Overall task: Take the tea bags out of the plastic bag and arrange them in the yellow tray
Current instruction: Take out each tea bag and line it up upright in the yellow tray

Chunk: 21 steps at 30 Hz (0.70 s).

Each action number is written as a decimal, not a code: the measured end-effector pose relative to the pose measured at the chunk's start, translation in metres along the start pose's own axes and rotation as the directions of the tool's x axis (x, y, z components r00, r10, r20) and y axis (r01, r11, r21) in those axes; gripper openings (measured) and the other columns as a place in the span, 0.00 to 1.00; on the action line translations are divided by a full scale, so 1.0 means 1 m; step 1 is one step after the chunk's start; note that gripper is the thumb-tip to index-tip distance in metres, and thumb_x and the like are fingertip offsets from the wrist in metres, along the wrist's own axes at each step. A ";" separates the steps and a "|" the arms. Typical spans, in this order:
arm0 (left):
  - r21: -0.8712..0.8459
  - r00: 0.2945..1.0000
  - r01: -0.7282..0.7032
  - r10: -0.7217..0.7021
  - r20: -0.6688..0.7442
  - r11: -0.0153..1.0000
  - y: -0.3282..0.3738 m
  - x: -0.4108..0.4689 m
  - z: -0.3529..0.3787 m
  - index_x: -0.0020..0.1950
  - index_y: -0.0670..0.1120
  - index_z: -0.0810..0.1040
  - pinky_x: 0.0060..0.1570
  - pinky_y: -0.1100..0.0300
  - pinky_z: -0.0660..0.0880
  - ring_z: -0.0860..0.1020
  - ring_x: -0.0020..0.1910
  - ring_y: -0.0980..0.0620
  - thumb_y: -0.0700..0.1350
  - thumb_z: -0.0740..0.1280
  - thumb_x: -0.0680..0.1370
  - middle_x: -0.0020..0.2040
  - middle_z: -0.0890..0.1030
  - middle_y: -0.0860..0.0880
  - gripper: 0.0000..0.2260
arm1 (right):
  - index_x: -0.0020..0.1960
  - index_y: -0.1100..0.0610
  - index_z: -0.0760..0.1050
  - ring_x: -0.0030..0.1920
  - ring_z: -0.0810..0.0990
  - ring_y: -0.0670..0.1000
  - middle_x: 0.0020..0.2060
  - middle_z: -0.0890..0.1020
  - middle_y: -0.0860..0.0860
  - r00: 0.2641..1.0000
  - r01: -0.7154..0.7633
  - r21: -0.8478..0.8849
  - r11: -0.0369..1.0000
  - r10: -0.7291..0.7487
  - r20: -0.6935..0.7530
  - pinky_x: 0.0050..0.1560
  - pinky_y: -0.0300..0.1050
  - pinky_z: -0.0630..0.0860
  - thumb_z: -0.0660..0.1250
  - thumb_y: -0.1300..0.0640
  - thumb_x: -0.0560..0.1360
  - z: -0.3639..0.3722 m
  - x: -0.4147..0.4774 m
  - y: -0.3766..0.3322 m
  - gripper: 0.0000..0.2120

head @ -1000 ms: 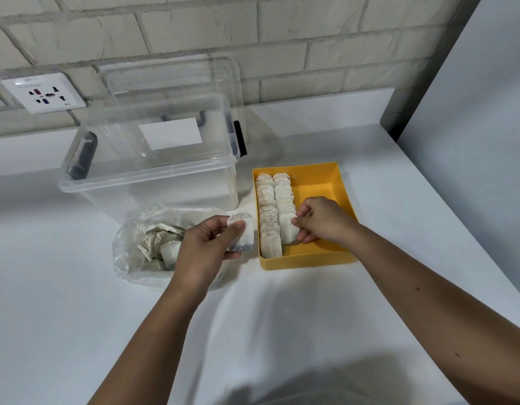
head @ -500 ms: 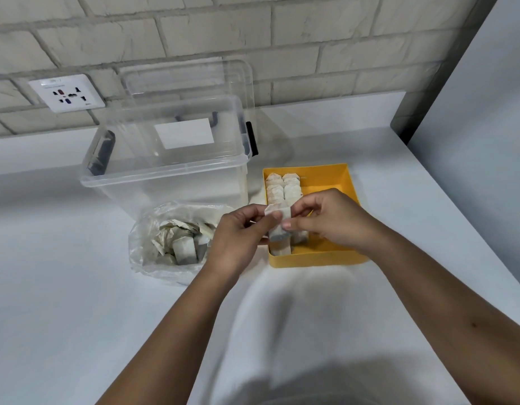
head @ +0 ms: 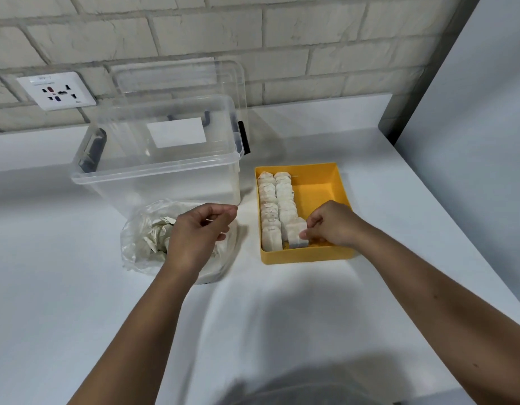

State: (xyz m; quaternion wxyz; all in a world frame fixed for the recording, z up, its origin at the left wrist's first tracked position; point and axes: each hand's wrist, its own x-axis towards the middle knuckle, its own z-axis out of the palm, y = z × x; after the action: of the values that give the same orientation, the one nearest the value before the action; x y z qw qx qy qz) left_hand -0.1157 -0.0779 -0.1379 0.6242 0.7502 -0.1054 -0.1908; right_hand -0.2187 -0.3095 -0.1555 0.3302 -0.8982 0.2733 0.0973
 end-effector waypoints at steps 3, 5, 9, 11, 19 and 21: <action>-0.008 0.999 0.033 -0.033 -0.027 0.999 -0.008 -0.001 -0.005 0.46 0.51 0.86 0.47 0.57 0.78 0.80 0.38 0.52 0.45 0.73 0.76 0.37 0.83 0.53 0.02 | 0.41 0.57 0.82 0.36 0.77 0.47 0.35 0.83 0.49 0.999 -0.029 0.028 0.999 0.029 -0.021 0.44 0.44 0.76 0.77 0.52 0.70 0.009 0.007 -0.001 0.08; -0.021 0.999 0.037 -0.038 -0.032 0.999 -0.012 -0.001 -0.007 0.46 0.50 0.86 0.46 0.58 0.79 0.80 0.38 0.53 0.44 0.73 0.76 0.36 0.83 0.54 0.02 | 0.39 0.54 0.80 0.37 0.78 0.47 0.35 0.82 0.48 0.999 -0.034 0.048 0.998 0.035 -0.032 0.44 0.44 0.76 0.77 0.53 0.70 0.013 0.009 -0.001 0.08; -0.021 0.998 0.044 -0.045 -0.050 0.999 -0.017 0.000 -0.009 0.46 0.50 0.86 0.45 0.59 0.78 0.79 0.37 0.54 0.44 0.73 0.76 0.36 0.83 0.54 0.02 | 0.38 0.51 0.76 0.41 0.79 0.49 0.35 0.80 0.45 0.998 -0.042 0.024 0.999 0.043 -0.036 0.41 0.42 0.74 0.77 0.51 0.69 0.016 0.011 -0.002 0.10; -0.020 0.997 0.054 -0.055 -0.051 0.998 -0.017 -0.001 -0.012 0.46 0.50 0.86 0.44 0.59 0.78 0.80 0.37 0.54 0.45 0.73 0.76 0.36 0.83 0.54 0.02 | 0.41 0.51 0.76 0.44 0.79 0.49 0.36 0.78 0.44 0.997 -0.040 0.008 0.999 0.041 -0.072 0.43 0.42 0.73 0.77 0.48 0.68 0.012 0.010 -0.004 0.12; -0.088 0.978 0.013 -0.031 -0.205 0.996 0.004 -0.002 -0.062 0.49 0.48 0.86 0.46 0.60 0.79 0.80 0.38 0.53 0.46 0.73 0.76 0.42 0.83 0.49 0.04 | 0.48 0.52 0.79 0.38 0.76 0.39 0.38 0.80 0.44 0.919 0.336 0.172 0.926 -0.283 -0.274 0.39 0.29 0.70 0.75 0.53 0.72 0.007 -0.012 -0.076 0.07; -0.096 0.970 0.006 -0.030 -0.242 0.995 0.003 -0.001 -0.075 0.50 0.48 0.85 0.43 0.63 0.79 0.80 0.38 0.53 0.45 0.73 0.76 0.43 0.83 0.49 0.04 | 0.46 0.53 0.80 0.36 0.75 0.35 0.38 0.80 0.43 0.894 0.429 0.248 0.869 -0.369 -0.255 0.37 0.26 0.69 0.72 0.56 0.74 0.016 -0.018 -0.098 0.02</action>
State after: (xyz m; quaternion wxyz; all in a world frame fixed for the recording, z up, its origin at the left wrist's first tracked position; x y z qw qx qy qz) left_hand -0.0849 -0.0105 -0.1237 0.6655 0.7385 -0.0121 -0.1078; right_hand -0.1787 -0.2292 -0.1082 0.4454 -0.8803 0.1240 -0.1059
